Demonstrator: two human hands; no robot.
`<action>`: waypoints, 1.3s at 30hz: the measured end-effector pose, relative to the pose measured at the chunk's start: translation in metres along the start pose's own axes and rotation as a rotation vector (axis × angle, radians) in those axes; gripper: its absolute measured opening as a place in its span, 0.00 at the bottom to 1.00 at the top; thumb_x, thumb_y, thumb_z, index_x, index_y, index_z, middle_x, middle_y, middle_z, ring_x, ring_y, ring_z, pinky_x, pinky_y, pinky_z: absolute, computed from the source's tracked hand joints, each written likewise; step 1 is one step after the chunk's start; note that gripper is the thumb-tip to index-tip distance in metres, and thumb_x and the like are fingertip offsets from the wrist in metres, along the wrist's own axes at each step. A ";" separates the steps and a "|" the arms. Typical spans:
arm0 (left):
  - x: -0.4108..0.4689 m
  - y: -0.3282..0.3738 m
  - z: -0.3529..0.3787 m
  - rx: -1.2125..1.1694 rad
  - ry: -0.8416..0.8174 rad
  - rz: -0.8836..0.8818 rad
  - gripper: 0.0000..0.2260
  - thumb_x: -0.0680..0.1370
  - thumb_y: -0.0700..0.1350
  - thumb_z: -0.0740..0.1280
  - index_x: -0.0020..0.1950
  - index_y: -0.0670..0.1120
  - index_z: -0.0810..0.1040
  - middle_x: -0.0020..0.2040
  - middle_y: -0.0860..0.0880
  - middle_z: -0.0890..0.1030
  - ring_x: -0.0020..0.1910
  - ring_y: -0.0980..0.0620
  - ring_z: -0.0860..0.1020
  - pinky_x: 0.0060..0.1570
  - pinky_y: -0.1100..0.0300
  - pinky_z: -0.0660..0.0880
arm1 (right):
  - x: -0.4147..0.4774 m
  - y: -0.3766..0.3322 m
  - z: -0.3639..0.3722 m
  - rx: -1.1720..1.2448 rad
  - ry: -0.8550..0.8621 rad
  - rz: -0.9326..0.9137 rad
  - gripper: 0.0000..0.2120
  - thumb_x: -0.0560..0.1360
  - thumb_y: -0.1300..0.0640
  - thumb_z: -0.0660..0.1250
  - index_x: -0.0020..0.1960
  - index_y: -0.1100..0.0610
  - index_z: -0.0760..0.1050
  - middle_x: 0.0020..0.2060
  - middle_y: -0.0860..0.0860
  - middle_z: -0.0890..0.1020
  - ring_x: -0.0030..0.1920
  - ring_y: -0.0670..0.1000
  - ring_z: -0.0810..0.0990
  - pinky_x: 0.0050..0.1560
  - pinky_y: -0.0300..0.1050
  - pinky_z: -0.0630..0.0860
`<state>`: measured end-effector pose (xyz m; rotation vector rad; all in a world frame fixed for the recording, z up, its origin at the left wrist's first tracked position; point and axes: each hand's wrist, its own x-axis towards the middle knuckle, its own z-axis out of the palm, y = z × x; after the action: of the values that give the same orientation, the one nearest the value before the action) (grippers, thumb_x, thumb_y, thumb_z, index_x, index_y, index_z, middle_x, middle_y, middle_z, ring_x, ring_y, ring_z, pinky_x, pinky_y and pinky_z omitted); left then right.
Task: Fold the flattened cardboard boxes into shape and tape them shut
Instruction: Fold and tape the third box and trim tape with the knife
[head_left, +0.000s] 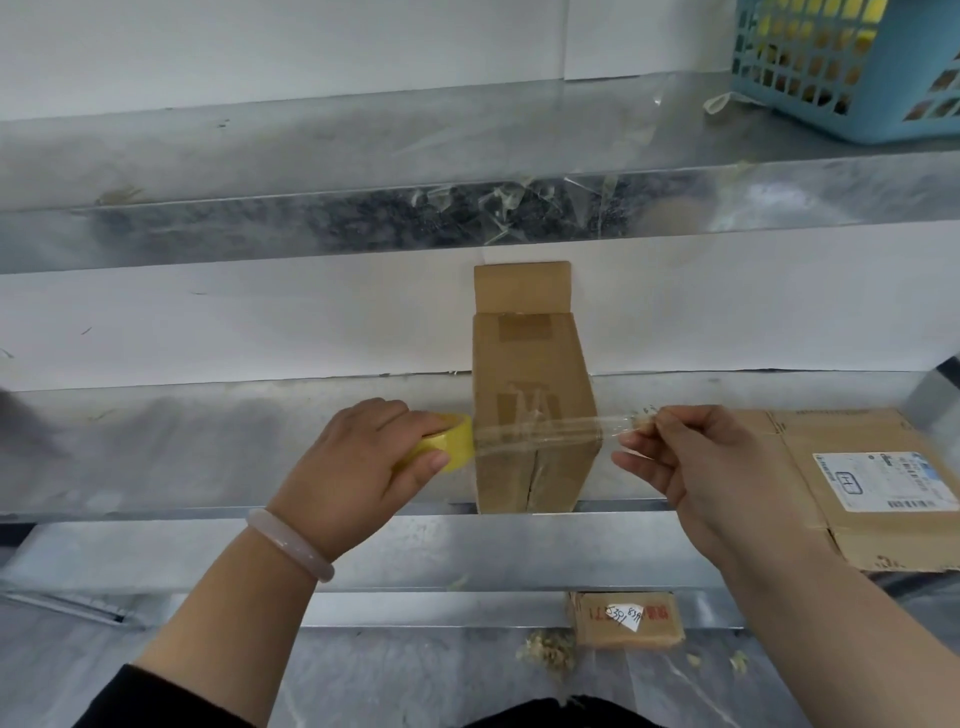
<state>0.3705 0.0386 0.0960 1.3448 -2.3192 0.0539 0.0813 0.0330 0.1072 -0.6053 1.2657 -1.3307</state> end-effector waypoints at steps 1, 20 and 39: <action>0.000 -0.002 -0.001 -0.014 -0.011 0.018 0.21 0.81 0.60 0.52 0.60 0.50 0.79 0.41 0.55 0.74 0.41 0.54 0.72 0.46 0.60 0.68 | 0.001 0.000 0.000 -0.006 -0.001 -0.003 0.09 0.82 0.67 0.58 0.45 0.62 0.73 0.33 0.55 0.80 0.33 0.51 0.83 0.34 0.45 0.82; -0.006 -0.005 -0.008 0.082 0.097 -0.032 0.16 0.77 0.56 0.59 0.39 0.47 0.77 0.32 0.54 0.74 0.29 0.51 0.72 0.34 0.60 0.67 | 0.005 -0.001 -0.010 -0.026 -0.004 -0.066 0.08 0.82 0.67 0.58 0.46 0.62 0.73 0.32 0.54 0.81 0.34 0.52 0.83 0.35 0.45 0.82; 0.009 -0.005 0.014 0.169 0.040 -0.080 0.20 0.76 0.63 0.58 0.53 0.55 0.84 0.38 0.54 0.77 0.34 0.50 0.77 0.32 0.60 0.72 | 0.014 0.008 -0.025 -0.034 0.062 -0.025 0.12 0.82 0.67 0.58 0.42 0.60 0.74 0.29 0.52 0.82 0.33 0.50 0.83 0.35 0.45 0.84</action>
<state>0.3662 0.0253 0.0859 1.5025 -2.2675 0.2552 0.0586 0.0302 0.0881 -0.6097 1.3372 -1.3602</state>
